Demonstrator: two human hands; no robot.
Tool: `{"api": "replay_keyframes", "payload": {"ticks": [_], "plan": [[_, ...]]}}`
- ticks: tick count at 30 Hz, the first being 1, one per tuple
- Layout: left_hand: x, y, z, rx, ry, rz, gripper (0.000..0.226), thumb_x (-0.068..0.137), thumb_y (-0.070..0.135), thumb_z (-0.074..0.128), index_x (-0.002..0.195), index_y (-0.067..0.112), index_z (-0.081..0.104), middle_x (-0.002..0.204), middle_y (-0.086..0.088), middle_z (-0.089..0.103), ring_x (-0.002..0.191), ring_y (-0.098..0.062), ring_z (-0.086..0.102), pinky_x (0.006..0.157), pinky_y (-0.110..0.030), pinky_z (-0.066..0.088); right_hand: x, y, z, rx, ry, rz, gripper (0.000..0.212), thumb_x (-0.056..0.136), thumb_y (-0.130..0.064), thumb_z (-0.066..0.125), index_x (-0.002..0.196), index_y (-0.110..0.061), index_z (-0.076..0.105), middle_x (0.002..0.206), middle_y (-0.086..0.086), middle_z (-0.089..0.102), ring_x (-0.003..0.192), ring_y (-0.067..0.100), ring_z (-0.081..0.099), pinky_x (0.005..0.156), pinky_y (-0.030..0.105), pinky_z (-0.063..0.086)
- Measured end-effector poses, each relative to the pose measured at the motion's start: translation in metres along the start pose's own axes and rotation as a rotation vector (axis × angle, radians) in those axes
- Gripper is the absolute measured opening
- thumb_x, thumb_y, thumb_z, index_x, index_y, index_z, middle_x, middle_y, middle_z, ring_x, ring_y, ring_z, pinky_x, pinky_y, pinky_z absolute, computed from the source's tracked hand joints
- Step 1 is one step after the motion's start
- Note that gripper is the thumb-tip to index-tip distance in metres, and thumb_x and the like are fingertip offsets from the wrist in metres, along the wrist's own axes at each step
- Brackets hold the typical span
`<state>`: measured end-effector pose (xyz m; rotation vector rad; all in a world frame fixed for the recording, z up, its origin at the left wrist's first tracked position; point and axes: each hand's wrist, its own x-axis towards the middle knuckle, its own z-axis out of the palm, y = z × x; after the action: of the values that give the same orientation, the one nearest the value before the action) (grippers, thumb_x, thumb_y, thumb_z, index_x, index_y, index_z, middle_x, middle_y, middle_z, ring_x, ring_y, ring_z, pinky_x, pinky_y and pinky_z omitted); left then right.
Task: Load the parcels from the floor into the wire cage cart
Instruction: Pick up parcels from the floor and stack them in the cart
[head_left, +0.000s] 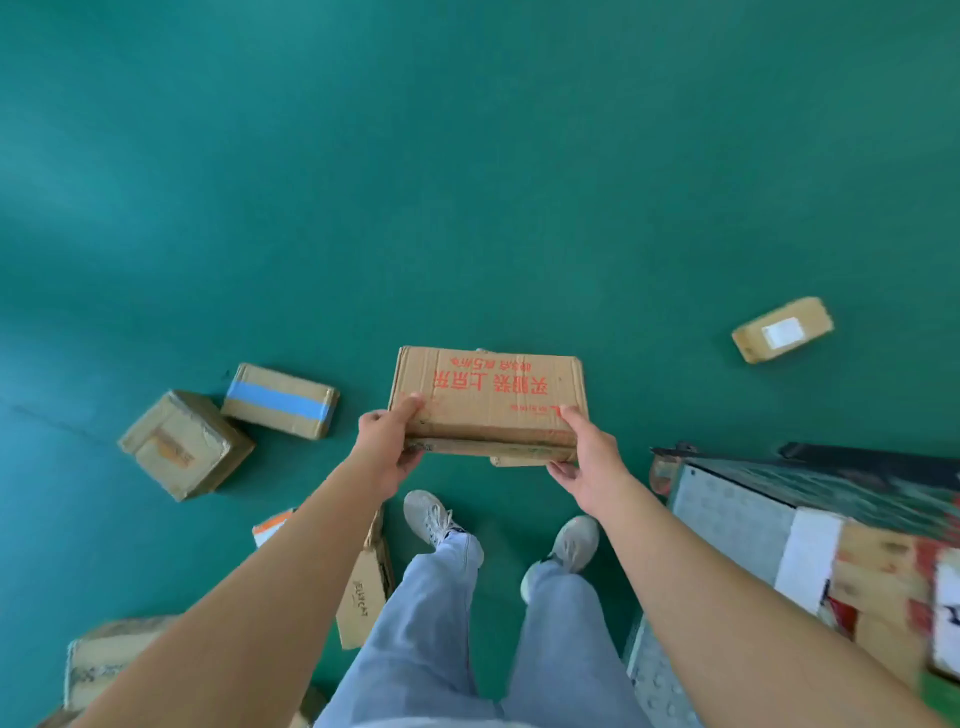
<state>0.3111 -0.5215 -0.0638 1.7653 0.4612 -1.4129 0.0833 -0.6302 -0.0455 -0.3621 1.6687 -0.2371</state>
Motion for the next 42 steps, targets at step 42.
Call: {"api": "replay_keyframes", "payload": {"ticks": [42], "plan": [[-0.436, -0.554, 0.247, 1.338, -0.961, -0.037, 0.086, 0.087, 0.051, 0.077, 0.152, 0.044, 0.021, 0.134, -0.007, 0.060, 0.114, -0.034, 0.066, 0.077, -0.049, 0.061, -0.255, 0.411, -0.540, 1.174, 0.377, -0.203, 0.085, 0.071, -0.050, 0.089, 0.139, -0.029, 0.042, 0.120, 0.008, 0.072, 0.102, 0.030, 0.073, 0.074, 0.043, 0.063]]}}
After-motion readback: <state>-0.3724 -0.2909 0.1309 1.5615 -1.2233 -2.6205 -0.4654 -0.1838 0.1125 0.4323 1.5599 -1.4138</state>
